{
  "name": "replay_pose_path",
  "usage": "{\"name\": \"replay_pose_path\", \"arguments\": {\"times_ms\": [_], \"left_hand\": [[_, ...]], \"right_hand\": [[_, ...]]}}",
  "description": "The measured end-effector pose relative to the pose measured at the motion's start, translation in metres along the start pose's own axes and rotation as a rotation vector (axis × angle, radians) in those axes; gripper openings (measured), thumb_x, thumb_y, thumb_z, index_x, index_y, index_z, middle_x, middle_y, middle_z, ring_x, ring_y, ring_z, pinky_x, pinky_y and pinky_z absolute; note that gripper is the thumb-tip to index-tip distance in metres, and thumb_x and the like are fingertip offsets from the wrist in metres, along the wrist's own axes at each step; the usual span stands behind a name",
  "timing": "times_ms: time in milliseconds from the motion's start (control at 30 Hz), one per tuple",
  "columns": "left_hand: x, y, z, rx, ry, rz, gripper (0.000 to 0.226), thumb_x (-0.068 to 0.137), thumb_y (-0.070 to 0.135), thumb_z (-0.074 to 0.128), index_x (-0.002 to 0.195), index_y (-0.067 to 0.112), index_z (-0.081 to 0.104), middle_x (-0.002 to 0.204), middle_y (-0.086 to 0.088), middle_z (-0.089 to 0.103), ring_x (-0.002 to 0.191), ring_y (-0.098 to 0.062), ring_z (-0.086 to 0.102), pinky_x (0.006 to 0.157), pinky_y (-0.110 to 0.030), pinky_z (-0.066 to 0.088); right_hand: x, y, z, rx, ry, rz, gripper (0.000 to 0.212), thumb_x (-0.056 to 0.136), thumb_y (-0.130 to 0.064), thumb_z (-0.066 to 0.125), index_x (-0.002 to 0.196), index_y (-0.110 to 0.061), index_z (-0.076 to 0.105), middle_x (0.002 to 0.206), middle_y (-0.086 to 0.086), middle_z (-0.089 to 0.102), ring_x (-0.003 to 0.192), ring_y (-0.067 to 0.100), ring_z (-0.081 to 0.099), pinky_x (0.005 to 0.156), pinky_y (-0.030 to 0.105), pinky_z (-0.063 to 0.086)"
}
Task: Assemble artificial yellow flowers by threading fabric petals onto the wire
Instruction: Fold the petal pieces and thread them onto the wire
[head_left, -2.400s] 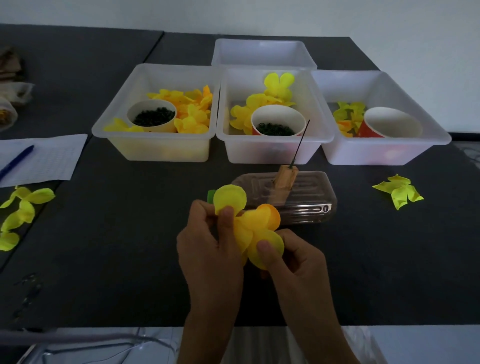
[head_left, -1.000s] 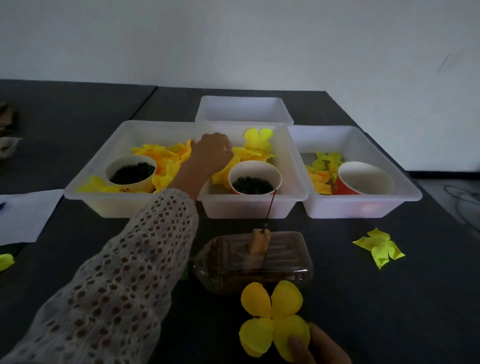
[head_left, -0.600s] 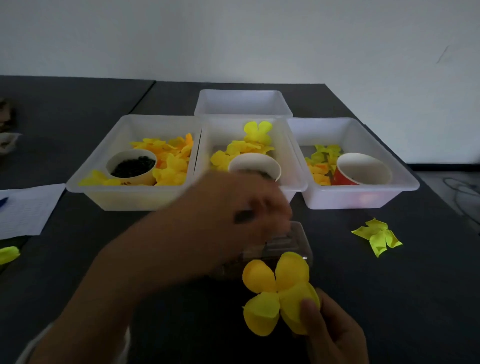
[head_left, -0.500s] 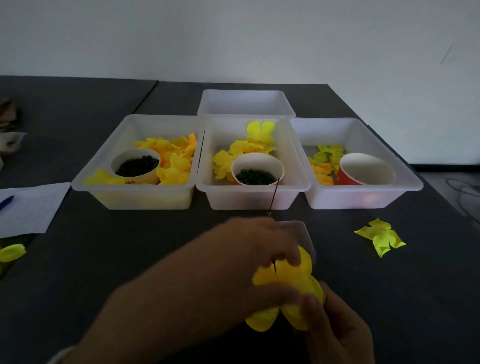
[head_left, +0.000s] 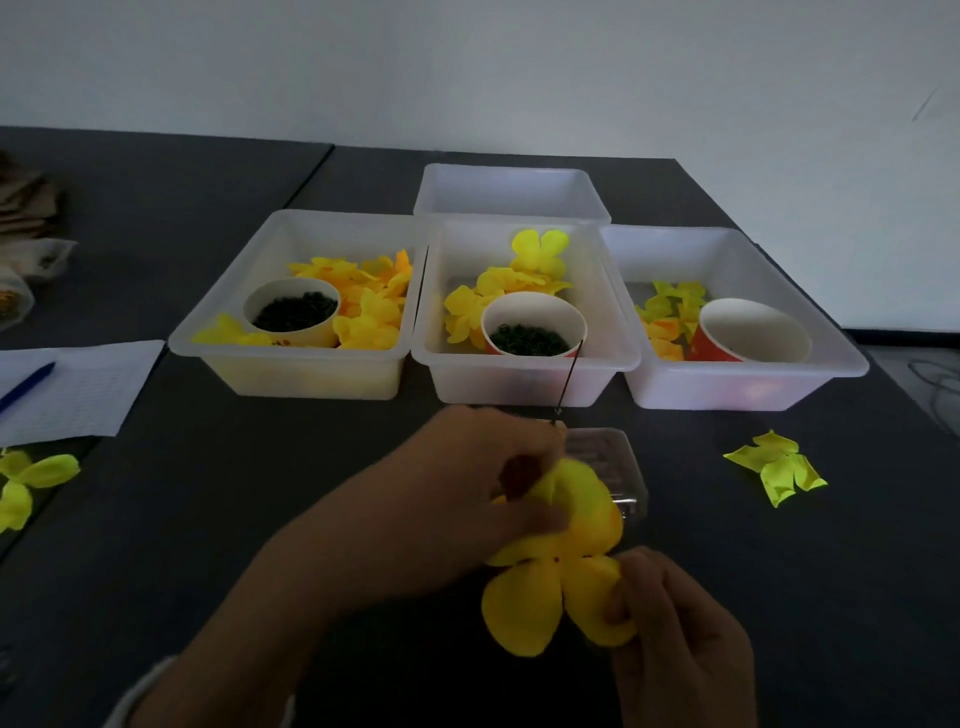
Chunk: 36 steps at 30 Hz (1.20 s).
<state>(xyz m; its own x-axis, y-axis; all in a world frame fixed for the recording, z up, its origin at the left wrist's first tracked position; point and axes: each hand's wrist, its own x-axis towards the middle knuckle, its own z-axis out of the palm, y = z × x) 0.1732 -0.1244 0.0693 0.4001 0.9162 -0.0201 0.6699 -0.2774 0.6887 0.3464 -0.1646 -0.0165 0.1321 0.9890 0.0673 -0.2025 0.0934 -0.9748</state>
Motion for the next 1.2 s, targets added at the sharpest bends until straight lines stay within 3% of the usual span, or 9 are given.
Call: {"name": "replay_pose_path", "arguments": {"times_ms": [67, 167, 233, 367, 533, 667, 900, 1000, 1200], "left_hand": [[0.006, -0.012, -0.007, -0.147, 0.022, 0.008, 0.007, 0.086, 0.034, 0.069, 0.087, 0.038, 0.064, 0.094, 0.019, 0.067, 0.088, 0.001, 0.063, 0.077, -0.017, 0.052], [0.018, -0.025, -0.01, -0.298, -0.008, 0.011, 0.015, 0.089, 0.019, 0.069, 0.089, 0.033, 0.066, 0.086, 0.018, 0.07, 0.085, -0.001, 0.067, 0.073, -0.018, 0.053], [0.027, -0.039, -0.015, -0.33, 0.125, -0.039, 0.01, 0.091, 0.016, 0.067, 0.089, 0.026, 0.069, 0.082, 0.011, 0.072, 0.079, -0.005, 0.068, 0.066, -0.018, 0.052], [0.049, -0.08, -0.047, -0.297, 0.595, -0.214, 0.004, 0.093, 0.018, 0.067, 0.095, 0.018, 0.07, 0.084, -0.001, 0.07, 0.075, -0.01, 0.062, 0.066, -0.025, 0.054], [0.116, -0.112, -0.074, -0.105, 0.808, -0.326, 0.03, 0.088, 0.023, 0.071, 0.107, 0.0, 0.066, 0.103, -0.018, 0.07, 0.094, -0.027, 0.066, 0.082, -0.036, 0.052], [0.162, -0.132, -0.067, 0.047, 0.815, -0.389, 0.038, 0.089, 0.019, 0.066, 0.124, 0.007, 0.056, 0.118, -0.014, 0.065, 0.112, -0.028, 0.06, 0.079, -0.025, 0.038], [0.18, -0.15, -0.057, 0.17, 0.812, -0.466, 0.048, 0.09, 0.015, 0.06, 0.135, 0.01, 0.043, 0.115, -0.019, 0.063, 0.108, -0.038, 0.059, 0.077, -0.04, 0.044], [0.175, -0.145, -0.058, 0.087, 0.744, -0.431, 0.06, 0.093, 0.025, 0.062, 0.145, 0.009, 0.034, 0.125, -0.02, 0.059, 0.119, -0.037, 0.053, 0.09, -0.04, 0.043], [0.126, -0.102, -0.052, 0.125, 0.737, -0.264, 0.058, 0.096, 0.031, 0.06, 0.146, 0.011, 0.039, 0.146, -0.013, 0.046, 0.136, -0.028, 0.041, 0.109, -0.037, 0.034]], "right_hand": [[0.001, 0.002, -0.002, -0.01, 0.03, -0.014, 0.056, 0.059, -0.072, 0.073, 0.048, -0.018, 0.061, 0.047, -0.006, 0.047, 0.045, 0.006, 0.043, 0.044, 0.025, 0.031], [0.003, 0.006, -0.001, -0.01, 0.106, -0.103, 0.035, 0.08, -0.029, 0.063, 0.046, -0.02, 0.062, 0.046, -0.008, 0.049, 0.042, 0.002, 0.044, 0.04, 0.016, 0.035], [0.007, 0.006, -0.004, -0.038, 0.197, -0.169, 0.04, 0.083, -0.014, 0.055, 0.046, -0.025, 0.065, 0.046, -0.009, 0.052, 0.044, 0.0, 0.046, 0.043, 0.013, 0.039], [0.014, 0.005, -0.021, -0.097, 0.246, -0.196, 0.044, 0.086, -0.01, 0.054, 0.049, -0.029, 0.066, 0.046, -0.01, 0.053, 0.043, 0.001, 0.047, 0.043, 0.012, 0.037], [0.009, 0.016, -0.028, -0.168, 0.106, 0.07, 0.033, 0.076, -0.022, 0.056, 0.044, -0.02, 0.062, 0.044, -0.001, 0.05, 0.04, 0.003, 0.043, 0.041, 0.015, 0.035], [0.007, 0.016, -0.024, -0.175, -0.024, 0.203, 0.032, 0.068, -0.025, 0.056, 0.038, -0.015, 0.056, 0.041, 0.0, 0.044, 0.036, 0.005, 0.04, 0.04, 0.012, 0.033], [0.005, 0.013, -0.029, -0.029, -0.159, 0.43, 0.007, 0.065, -0.013, 0.062, 0.064, -0.006, 0.063, 0.05, 0.009, 0.044, 0.039, 0.02, 0.04, 0.038, 0.02, 0.034], [0.003, 0.016, -0.032, 0.014, -0.208, 0.483, 0.02, 0.071, -0.005, 0.059, 0.089, 0.002, 0.062, 0.052, 0.009, 0.049, 0.038, 0.021, 0.041, 0.038, 0.022, 0.035], [-0.003, 0.014, -0.031, 0.14, -0.221, 0.522, 0.045, 0.064, 0.0, 0.062, 0.107, -0.004, 0.053, 0.075, 0.016, 0.068, 0.045, 0.028, 0.054, 0.042, 0.031, 0.048]]}}
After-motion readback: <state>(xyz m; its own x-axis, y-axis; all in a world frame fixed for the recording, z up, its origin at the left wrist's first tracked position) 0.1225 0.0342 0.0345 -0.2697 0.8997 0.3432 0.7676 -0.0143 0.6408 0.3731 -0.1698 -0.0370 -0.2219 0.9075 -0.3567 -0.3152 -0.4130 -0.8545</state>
